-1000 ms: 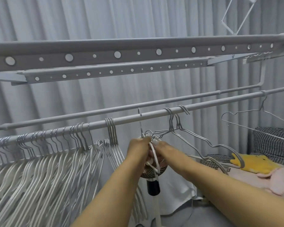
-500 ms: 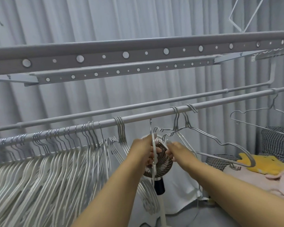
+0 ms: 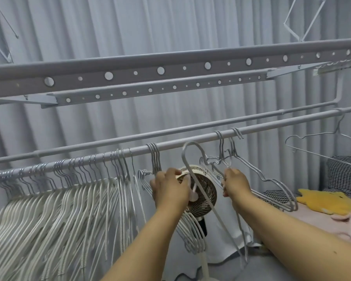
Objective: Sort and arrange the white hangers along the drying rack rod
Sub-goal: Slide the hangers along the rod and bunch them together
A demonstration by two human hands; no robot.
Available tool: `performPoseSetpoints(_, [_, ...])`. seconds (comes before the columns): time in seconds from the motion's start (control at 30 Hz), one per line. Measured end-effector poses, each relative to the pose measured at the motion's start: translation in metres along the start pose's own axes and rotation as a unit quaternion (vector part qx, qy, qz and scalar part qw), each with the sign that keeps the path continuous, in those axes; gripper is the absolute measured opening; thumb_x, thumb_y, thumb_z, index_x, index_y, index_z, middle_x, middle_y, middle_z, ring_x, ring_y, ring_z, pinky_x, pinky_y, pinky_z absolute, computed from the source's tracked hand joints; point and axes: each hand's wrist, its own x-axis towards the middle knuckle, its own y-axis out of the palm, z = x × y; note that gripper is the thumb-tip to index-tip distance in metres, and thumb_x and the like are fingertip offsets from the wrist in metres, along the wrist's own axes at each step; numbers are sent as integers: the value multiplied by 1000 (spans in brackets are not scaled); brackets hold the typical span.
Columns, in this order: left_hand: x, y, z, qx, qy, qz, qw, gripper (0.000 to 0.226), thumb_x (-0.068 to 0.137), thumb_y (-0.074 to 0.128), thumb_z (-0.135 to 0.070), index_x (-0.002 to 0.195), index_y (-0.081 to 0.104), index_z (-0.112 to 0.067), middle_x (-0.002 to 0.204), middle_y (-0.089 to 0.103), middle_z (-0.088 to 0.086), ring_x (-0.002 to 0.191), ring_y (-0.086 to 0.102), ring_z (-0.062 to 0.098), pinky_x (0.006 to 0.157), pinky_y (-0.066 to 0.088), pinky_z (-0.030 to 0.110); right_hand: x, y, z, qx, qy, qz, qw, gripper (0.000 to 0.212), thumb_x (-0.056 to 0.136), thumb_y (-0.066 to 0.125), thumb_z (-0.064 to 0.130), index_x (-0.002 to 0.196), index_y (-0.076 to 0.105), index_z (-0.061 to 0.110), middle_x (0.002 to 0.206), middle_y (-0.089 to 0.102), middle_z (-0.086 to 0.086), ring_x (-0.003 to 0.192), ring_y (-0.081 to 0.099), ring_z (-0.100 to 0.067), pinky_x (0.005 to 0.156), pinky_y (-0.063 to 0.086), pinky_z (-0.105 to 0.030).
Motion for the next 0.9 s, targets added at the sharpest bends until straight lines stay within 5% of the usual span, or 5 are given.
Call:
performPoseSetpoints(0.17, [-8, 18, 19, 55, -49, 9, 997, 65, 80, 68, -30, 138, 39, -33, 153, 6, 0, 139, 15, 31, 110, 33, 43, -5, -10, -4, -9, 29, -112, 993, 37, 100, 28, 24, 101, 58, 2, 93, 59, -19, 85, 55, -33, 76, 40, -37])
performPoseSetpoints(0.3, [-11, 16, 33, -43, -80, 23, 996, 68, 85, 60, -11, 146, 32, -26, 149, 15, 4, 93, 55, 16, 66, 53, 26, -17, -26, 2, -32, 46, -143, 988, 39, 103, 25, 18, 131, 42, -3, 132, 50, -20, 119, 47, -37, 96, 37, -37])
performPoseSetpoints(0.4, [-10, 14, 41, -66, -73, 3, 995, 65, 89, 48, -7, 149, 28, -23, 148, 26, 9, 71, 51, 8, 55, 43, 24, -19, -28, -3, -68, 12, -152, 986, 33, 98, 28, 12, 124, 41, -3, 121, 49, -22, 107, 49, -34, 82, 36, -33])
performPoseSetpoints(0.6, [-6, 13, 51, -90, -68, -15, 993, 57, 92, 38, -15, 147, 32, -30, 145, 37, 5, 102, 61, 32, 78, 59, 47, -17, -23, -1, -90, 8, -168, 982, 28, 98, 29, 21, 115, 44, 6, 102, 51, -14, 90, 48, -29, 80, 37, -36])
performPoseSetpoints(0.9, [-3, 5, 50, -174, -109, 2, 979, 52, 99, 35, -12, 149, 35, -27, 138, 52, 5, 62, 64, 21, 39, 45, 20, -27, 25, 26, -132, -17, -44, 990, 19, 100, 33, 19, 113, 46, 13, 101, 56, -12, 86, 51, -29, 74, 36, -31])
